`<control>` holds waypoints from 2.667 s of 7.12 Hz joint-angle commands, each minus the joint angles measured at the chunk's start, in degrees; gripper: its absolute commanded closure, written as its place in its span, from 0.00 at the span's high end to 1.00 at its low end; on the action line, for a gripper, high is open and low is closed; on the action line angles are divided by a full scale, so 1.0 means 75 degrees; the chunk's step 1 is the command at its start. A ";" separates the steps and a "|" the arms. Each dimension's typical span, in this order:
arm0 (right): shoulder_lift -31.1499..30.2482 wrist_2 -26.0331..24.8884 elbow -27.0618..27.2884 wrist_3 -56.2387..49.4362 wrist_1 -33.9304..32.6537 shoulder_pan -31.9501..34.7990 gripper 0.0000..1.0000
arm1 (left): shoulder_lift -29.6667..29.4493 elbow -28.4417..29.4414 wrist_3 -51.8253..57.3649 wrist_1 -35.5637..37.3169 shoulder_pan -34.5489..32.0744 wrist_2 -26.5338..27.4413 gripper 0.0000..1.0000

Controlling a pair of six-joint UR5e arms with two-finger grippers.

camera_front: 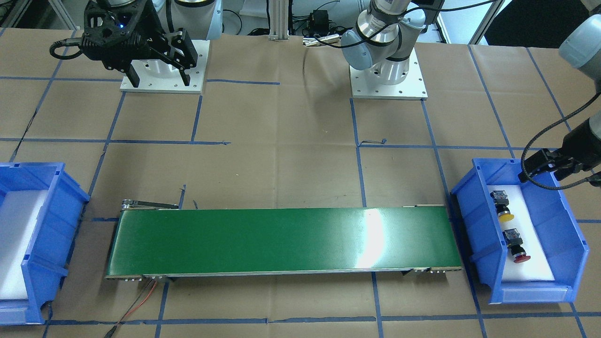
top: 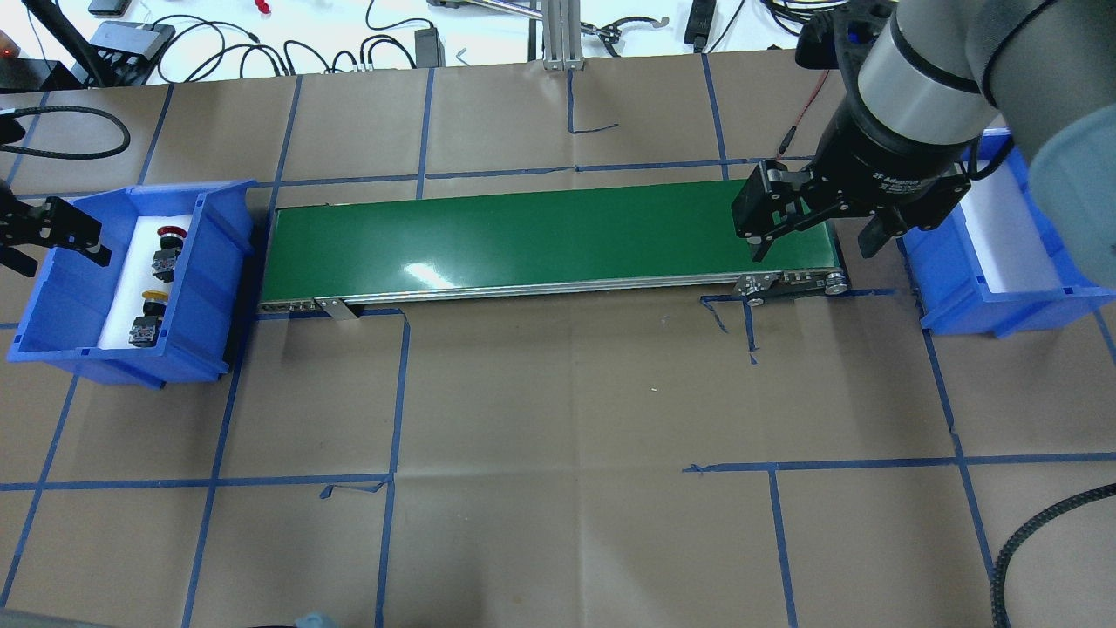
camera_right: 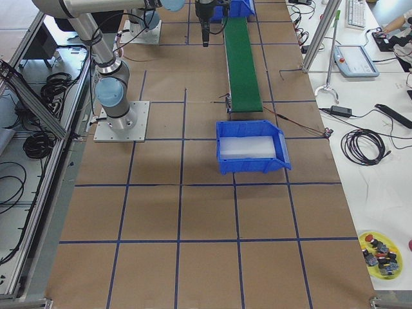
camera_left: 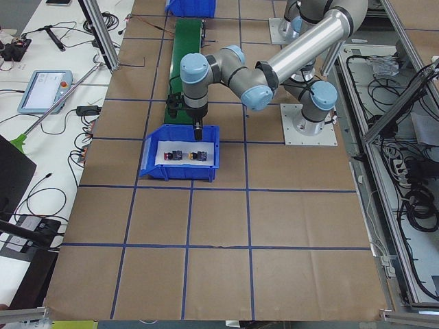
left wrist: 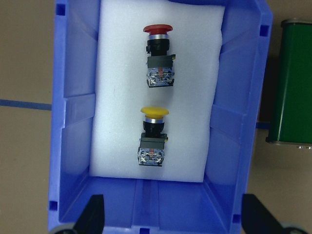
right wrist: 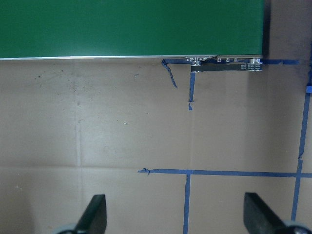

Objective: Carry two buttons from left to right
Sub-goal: 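Lower the left gripper and grasp the yellow-capped button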

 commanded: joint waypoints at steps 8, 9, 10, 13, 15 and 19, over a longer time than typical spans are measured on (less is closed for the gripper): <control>0.0012 0.0009 0.0000 0.0000 0.0000 0.0000 1.00 | -0.1138 -0.1564 0.0481 0.2873 0.0180 0.0014 0.98; 0.0000 -0.0002 0.0000 0.0000 0.0000 0.0000 1.00 | -0.1255 -0.1658 0.0493 0.3072 0.0286 0.0002 0.98; 0.0012 0.0009 0.0000 0.0000 0.0000 0.0000 1.00 | -0.1280 -0.1728 0.0493 0.3097 0.0275 0.0002 0.98; 0.0012 0.0009 0.0000 0.0000 0.0000 0.0000 1.00 | -0.1116 -0.1729 0.0505 0.3097 0.0193 -0.0010 0.77; 0.0012 0.0009 0.0000 0.0000 0.0000 0.0000 1.00 | -0.1104 -0.1717 0.0516 0.3085 0.0193 -0.0010 0.44; 0.0012 0.0009 0.0000 -0.0012 -0.0012 0.0000 1.00 | -0.0848 -0.1473 0.0493 0.2771 0.0181 -0.0115 0.05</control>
